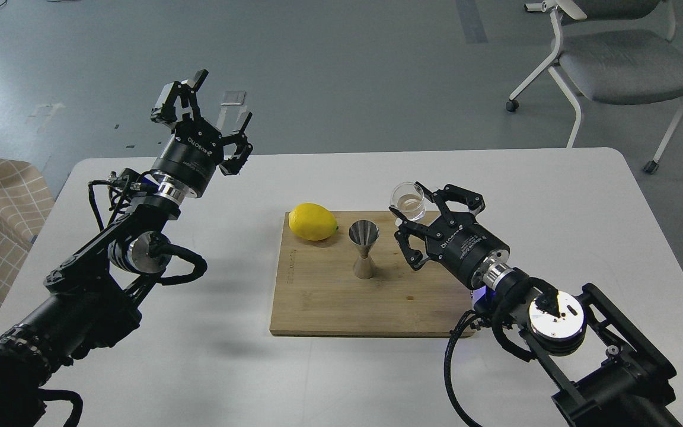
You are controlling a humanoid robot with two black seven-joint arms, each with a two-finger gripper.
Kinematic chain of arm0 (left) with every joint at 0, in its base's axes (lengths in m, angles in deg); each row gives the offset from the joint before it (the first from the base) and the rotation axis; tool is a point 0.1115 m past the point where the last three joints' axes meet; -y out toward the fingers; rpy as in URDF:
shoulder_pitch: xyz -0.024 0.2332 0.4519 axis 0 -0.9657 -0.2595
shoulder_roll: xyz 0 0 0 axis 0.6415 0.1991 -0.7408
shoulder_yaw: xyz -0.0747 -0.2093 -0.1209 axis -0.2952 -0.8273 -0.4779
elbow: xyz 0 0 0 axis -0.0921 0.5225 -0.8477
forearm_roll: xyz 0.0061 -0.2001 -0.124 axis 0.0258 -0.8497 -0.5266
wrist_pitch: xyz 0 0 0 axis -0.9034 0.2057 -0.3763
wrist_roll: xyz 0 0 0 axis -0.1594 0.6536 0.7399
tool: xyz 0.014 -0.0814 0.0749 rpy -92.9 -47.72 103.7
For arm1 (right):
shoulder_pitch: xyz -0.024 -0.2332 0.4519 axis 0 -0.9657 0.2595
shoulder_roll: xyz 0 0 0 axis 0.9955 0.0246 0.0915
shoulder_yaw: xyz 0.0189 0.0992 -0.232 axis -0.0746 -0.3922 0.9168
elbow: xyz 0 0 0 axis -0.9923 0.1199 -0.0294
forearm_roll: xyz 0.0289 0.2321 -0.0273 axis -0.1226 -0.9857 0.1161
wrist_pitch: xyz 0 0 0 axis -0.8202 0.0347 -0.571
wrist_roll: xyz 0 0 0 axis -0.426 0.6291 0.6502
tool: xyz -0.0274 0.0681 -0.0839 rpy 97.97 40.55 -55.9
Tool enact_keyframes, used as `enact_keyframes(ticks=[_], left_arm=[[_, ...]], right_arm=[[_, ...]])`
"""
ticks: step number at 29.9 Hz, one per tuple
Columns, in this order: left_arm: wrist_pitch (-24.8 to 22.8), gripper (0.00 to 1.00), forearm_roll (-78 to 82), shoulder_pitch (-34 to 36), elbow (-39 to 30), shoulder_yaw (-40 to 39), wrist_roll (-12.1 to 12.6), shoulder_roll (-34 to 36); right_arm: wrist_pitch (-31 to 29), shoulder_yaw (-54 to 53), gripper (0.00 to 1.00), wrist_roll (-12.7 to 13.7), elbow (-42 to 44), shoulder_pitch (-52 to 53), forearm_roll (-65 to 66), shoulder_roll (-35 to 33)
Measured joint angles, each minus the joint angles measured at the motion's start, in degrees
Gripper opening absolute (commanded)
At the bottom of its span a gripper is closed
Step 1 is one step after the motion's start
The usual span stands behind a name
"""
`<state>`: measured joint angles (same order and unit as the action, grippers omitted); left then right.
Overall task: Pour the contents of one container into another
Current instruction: 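Hold the glass just above and beside the steel jigger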
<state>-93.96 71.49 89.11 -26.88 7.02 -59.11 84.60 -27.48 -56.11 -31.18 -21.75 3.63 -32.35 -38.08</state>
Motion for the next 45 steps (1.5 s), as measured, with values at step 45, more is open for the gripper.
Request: enact_keyframes(ticks=[45], left_arm=[[0.1,0.98,0.0,0.1,0.0,0.0,0.0,0.1]], right_arm=[[-0.4,1.6,0.38,0.1,-1.0,0.9,0.7,0.0]])
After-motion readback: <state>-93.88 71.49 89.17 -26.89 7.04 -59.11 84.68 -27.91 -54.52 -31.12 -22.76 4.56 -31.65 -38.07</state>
